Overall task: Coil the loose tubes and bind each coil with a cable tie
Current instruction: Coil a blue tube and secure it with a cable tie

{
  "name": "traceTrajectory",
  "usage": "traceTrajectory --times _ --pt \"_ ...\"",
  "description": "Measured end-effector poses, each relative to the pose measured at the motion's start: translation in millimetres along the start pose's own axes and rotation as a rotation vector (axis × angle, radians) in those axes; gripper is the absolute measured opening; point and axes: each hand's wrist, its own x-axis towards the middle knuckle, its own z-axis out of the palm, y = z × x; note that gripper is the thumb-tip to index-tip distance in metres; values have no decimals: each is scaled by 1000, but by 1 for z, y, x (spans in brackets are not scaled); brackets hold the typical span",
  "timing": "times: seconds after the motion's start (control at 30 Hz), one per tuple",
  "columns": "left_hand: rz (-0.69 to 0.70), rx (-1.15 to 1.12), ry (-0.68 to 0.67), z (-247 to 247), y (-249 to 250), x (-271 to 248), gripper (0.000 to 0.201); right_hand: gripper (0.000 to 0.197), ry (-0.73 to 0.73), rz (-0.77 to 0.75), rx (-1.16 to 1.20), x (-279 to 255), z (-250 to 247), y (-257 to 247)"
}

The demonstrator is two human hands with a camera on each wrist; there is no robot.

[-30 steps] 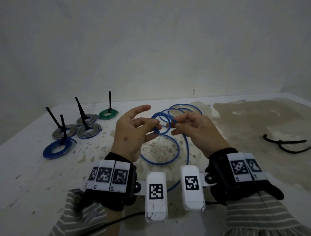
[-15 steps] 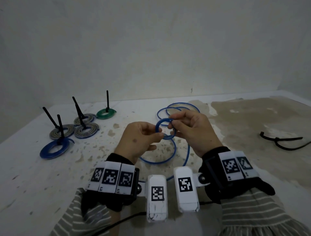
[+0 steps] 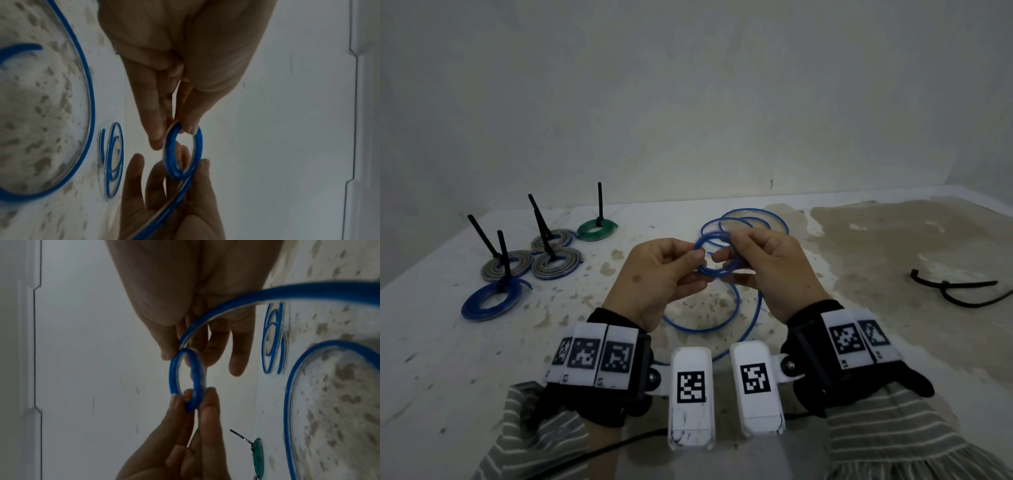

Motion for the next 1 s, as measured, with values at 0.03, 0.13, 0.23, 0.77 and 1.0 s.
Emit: traceTrajectory --times 0.03,0.13,0.23,0.77,1.0 --pt "-11 -58 7 1 1 0 10 20 8 6 -2 0 0 0" --pt "-39 -148 -11 4 3 -1 12 26 25 -3 -16 -1 3 0" --pt "-57 -192 -28 7 2 -2 14 31 46 11 18 -1 8 -1" --pt "-12 184 -113 -6 5 -6 14 34 -57 -175 -540 0 -7 1" --pt "1 112 -57 -3 1 -3 8 26 -14 -172 -357 1 -2 2"
